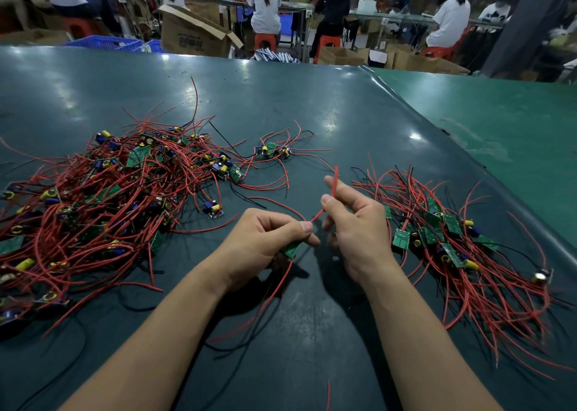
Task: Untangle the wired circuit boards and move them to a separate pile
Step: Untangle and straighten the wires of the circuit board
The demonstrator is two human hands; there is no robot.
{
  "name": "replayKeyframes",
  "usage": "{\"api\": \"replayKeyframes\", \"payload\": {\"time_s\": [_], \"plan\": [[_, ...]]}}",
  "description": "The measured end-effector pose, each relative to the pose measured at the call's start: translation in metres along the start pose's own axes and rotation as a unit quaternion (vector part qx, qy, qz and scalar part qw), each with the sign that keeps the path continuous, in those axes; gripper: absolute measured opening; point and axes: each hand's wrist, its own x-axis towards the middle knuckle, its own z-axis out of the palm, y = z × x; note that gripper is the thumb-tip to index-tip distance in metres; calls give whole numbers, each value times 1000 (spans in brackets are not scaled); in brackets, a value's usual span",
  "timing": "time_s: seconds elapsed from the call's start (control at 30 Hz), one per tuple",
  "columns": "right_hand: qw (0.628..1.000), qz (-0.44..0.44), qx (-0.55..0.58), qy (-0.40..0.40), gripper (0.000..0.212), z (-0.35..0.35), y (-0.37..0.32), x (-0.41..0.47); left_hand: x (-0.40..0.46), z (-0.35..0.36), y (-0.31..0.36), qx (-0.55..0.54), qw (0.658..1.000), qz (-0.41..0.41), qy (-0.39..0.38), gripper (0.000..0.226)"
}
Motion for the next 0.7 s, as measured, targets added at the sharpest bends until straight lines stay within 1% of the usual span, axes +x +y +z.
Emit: {"api": "replayKeyframes", "payload": {"time_s": [0.1, 0.2, 0.27, 0.37, 0.47, 0.57, 0.6, 0.63, 0.67, 0.7], "plan": [[997, -48, -54, 20, 27, 2, 1, 0, -1, 0, 2, 4, 1000, 6, -13, 28], [996, -43, -18, 76, 18, -2, 0, 4, -2, -3, 3, 14, 999, 7, -42, 26], [995, -28, 8, 95, 13, -4, 0, 6, -3, -5, 3, 18, 998, 4, -64, 25], [996, -20, 19, 80, 13, -3, 3, 7, -4, -6, 5, 22, 996, 5, -83, 23], [997, -34, -22, 66, 19, -5, 5, 8, -5, -6, 5, 20, 997, 4, -79, 25], [994, -54, -53, 77, 23, -5, 5, 7, -5, -6, 5, 27, 996, 8, -81, 24], [995, -53, -34, 77, 21, -5, 4, 7, -5, -6, 4, 25, 996, 13, -79, 23], [997, -41, 8, 68, 16, -4, 2, 7, -4, -5, 3, 16, 997, 15, -71, 22], [997, -13, 59, 51, 10, -2, 0, 6, -3, -4, 2, -2, 998, 12, -56, 24], [995, 24, 96, 31, 11, -1, -2, 5, -2, -3, 1, -23, 999, 5, -38, 27]]}}
